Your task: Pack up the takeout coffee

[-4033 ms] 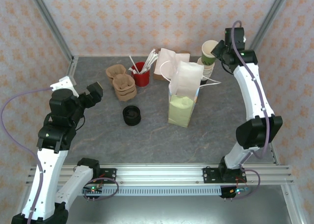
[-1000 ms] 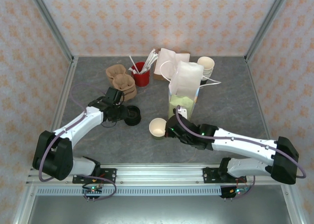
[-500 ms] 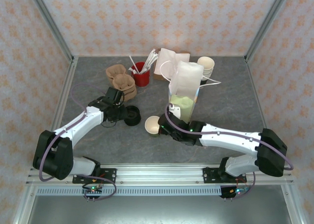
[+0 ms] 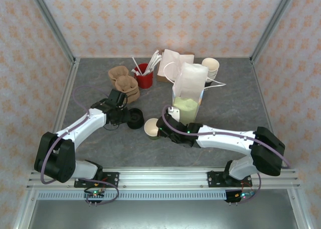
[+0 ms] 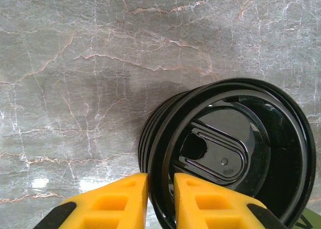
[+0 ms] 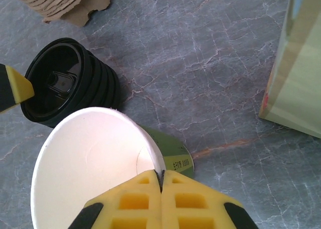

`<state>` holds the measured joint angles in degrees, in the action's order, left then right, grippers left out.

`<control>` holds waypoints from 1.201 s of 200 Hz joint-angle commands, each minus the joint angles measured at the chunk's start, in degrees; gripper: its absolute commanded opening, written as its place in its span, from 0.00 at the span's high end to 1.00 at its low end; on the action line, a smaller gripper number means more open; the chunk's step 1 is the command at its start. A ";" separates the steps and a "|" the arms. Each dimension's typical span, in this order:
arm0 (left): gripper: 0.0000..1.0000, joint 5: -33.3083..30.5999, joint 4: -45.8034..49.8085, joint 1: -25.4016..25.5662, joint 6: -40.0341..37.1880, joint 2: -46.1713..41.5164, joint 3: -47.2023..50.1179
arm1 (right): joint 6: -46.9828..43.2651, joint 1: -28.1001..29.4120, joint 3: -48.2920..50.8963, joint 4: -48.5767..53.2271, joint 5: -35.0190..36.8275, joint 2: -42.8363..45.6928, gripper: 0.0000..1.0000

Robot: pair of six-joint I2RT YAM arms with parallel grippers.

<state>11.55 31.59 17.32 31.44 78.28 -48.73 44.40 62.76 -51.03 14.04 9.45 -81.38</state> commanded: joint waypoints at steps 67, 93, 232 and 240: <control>0.82 -1.57 1.98 0.43 -0.50 -1.21 -2.83 | -0.15 0.33 -3.88 2.44 2.73 2.19 0.65; 0.82 -1.69 4.28 0.43 -0.50 -2.80 -3.92 | -1.45 0.42 -6.86 4.91 3.44 2.54 0.60; 0.82 -0.28 18.39 3.93 -1.35 -14.51 -13.18 | -7.81 -0.52 -27.35 9.22 -1.88 -8.22 0.45; 0.82 0.16 18.49 3.99 -1.30 -14.91 -13.36 | -7.99 -0.58 -27.88 9.62 -2.02 -8.72 0.44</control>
<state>10.39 46.94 20.97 29.98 65.21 -60.27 37.80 62.74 -75.94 20.84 8.34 -88.71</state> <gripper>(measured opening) 0.181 0.549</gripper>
